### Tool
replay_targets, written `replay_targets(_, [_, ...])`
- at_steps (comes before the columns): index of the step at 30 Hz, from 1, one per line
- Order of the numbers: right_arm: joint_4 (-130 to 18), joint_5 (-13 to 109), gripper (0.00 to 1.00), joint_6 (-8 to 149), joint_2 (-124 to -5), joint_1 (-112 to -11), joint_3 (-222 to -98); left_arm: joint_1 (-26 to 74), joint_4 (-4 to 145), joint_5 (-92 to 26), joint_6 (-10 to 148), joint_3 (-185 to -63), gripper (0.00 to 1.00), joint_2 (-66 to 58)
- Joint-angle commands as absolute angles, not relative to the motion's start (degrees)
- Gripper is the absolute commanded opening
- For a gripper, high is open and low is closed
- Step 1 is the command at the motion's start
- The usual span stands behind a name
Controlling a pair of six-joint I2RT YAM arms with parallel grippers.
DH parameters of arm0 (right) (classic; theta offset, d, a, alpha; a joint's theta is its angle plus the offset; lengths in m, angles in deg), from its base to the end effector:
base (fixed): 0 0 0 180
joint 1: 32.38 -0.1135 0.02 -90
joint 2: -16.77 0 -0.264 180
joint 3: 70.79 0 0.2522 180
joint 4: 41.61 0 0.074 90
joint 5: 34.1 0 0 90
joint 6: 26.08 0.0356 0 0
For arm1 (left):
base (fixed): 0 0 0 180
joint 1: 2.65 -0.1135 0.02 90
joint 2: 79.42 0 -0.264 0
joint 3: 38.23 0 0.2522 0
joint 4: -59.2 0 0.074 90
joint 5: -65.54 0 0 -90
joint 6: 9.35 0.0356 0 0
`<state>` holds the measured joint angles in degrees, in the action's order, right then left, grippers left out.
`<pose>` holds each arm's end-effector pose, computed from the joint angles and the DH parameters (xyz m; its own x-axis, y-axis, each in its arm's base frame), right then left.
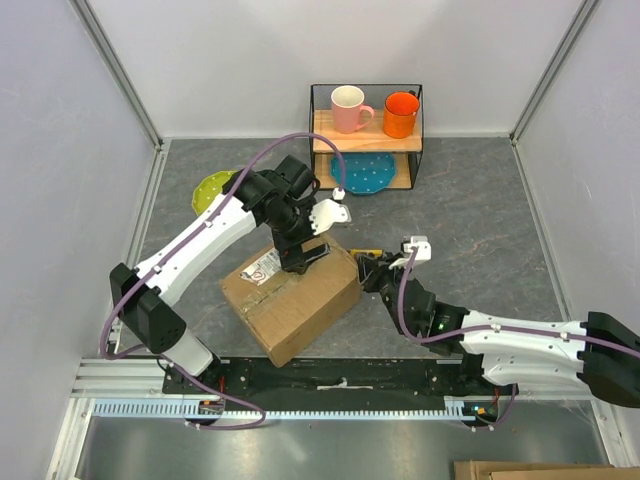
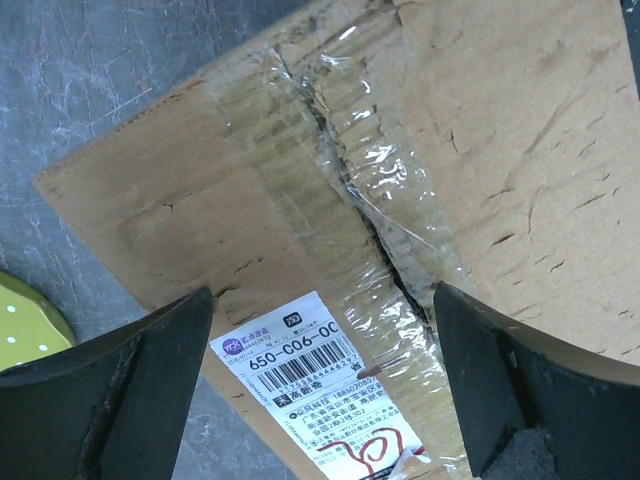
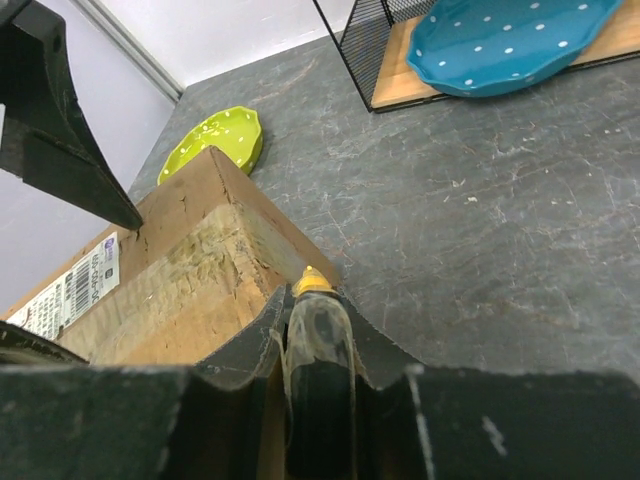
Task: Unpack the express box
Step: Adjust the express box at the center of the board.
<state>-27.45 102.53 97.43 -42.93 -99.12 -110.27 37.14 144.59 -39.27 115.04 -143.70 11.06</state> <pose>0.1112 0.1931 0.2439 -0.2255 0.4355 -0.8715 -0.2650 0.8334 0.4850 0.2264 -0.2004 0.3406 -0.2107 0.8861 -0.4128 0.9738 0.2272 -0.0092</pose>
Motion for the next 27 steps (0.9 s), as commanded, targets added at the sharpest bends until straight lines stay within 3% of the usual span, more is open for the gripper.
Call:
replay_targets(1, [-33.75,107.75,0.00,102.76,-39.93,-103.74,-107.50,38.66,145.82,-40.90,111.24,-145.24,0.99,16.54])
replay_targets(10, [-38.57,120.21,0.00,112.58,-46.06,-121.65,-111.09,42.61,143.01,-30.53,126.08,-156.23,0.99,24.99])
replay_targets(16, [-50.76,128.31,0.00,120.07,-45.65,-127.56,-114.43,43.32,145.90,-33.33,130.93,-160.27,0.99,26.93])
replay_targets(22, [-59.06,135.26,0.00,121.49,-31.61,-127.66,-111.02,43.84,142.14,-33.43,132.07,-148.61,0.99,19.73])
replay_targets(27, [-59.15,142.02,0.00,116.31,-28.06,-126.61,-110.57,46.04,132.39,-27.37,134.00,-137.79,0.99,14.54])
